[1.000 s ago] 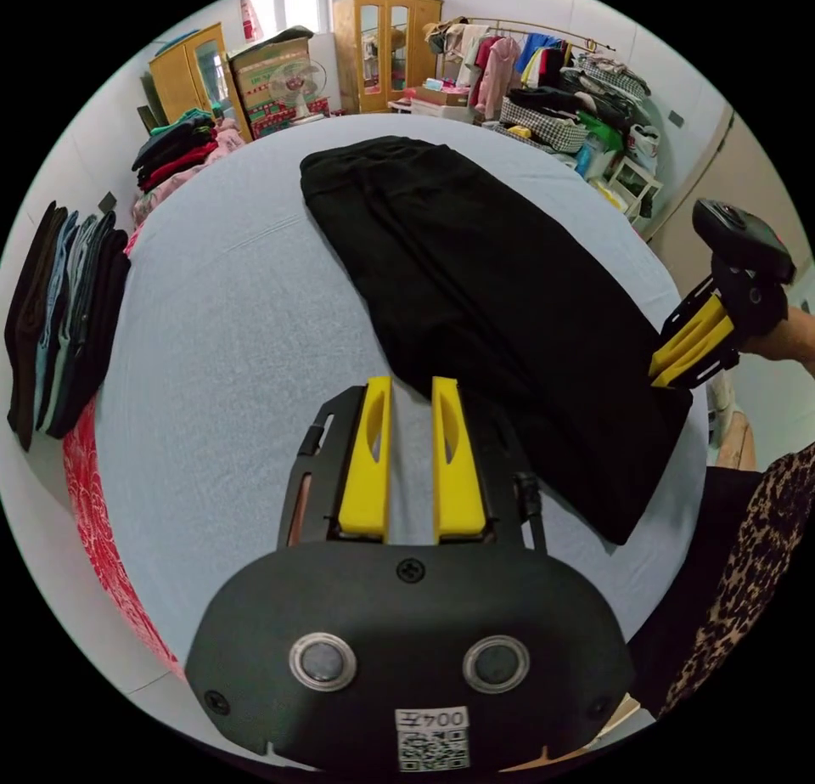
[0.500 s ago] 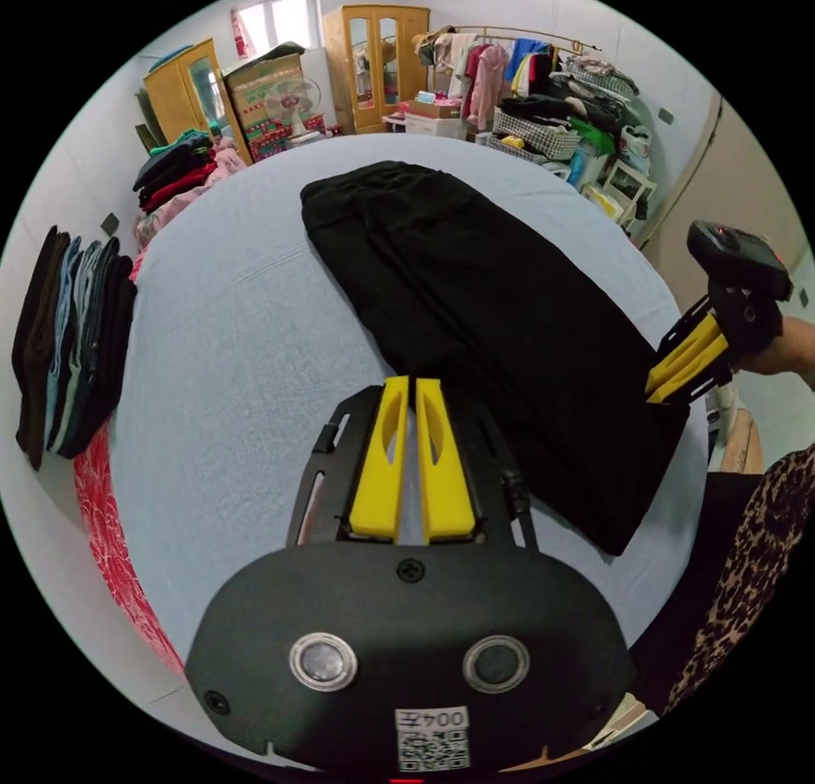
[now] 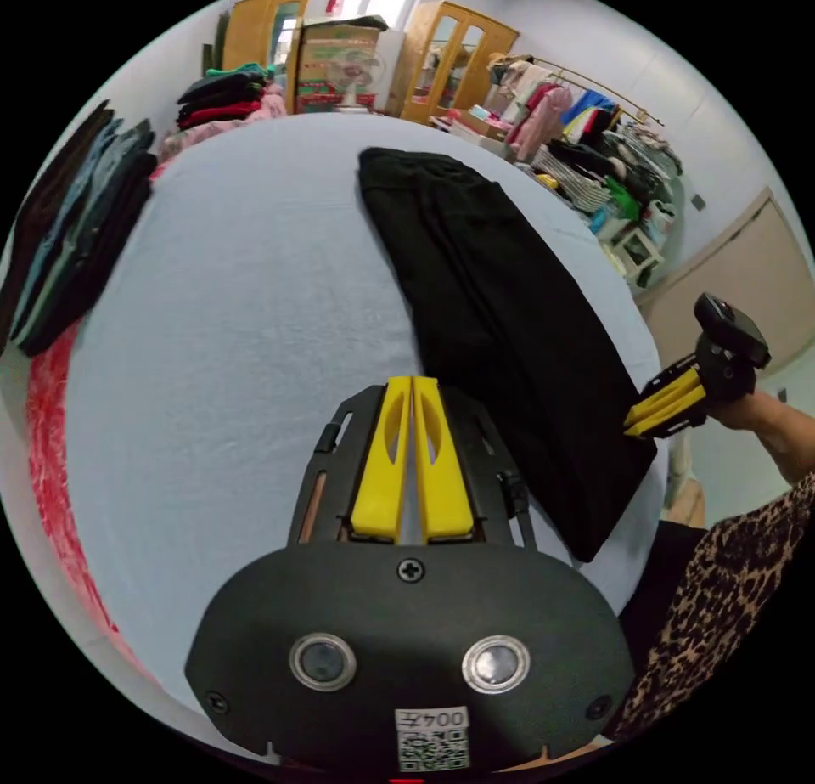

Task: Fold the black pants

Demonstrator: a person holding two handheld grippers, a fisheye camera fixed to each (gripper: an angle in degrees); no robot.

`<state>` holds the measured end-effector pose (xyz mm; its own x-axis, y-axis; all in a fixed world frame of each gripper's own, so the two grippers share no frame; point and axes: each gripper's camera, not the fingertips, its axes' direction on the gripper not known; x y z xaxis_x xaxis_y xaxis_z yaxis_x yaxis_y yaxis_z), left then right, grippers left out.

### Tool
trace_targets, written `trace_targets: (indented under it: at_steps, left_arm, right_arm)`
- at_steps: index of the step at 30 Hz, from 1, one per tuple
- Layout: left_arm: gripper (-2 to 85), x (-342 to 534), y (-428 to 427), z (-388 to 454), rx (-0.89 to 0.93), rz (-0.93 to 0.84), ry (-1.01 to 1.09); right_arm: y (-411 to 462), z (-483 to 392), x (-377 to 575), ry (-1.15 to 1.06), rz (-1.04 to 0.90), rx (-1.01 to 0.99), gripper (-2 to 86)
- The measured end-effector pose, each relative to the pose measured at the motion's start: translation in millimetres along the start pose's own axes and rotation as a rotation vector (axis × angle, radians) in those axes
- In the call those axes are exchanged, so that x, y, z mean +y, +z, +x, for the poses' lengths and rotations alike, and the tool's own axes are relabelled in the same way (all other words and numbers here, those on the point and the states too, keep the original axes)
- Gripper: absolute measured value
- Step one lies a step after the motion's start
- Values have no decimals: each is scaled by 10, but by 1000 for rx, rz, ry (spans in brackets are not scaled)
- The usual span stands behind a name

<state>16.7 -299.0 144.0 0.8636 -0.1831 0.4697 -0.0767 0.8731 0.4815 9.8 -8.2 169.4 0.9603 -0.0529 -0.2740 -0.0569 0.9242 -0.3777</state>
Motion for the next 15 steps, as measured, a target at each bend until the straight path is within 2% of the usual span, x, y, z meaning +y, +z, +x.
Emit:
trace_targets:
  at_steps: [4, 8, 12, 15]
  left_arm:
    - [1, -86, -254, 201, 80, 139, 10]
    - [1, -257, 26, 499, 67, 80, 47]
    - [1, -270, 396, 412, 27, -47, -22]
    - [1, -188, 410, 249, 117, 1, -57]
  right_arm:
    - [40, -7, 7, 20, 12, 5, 37]
    - [95, -12, -14, 97, 9, 10, 38]
    - [164, 38, -10, 104, 25, -15, 38]
    - [226, 46, 6, 70, 45, -9, 38]
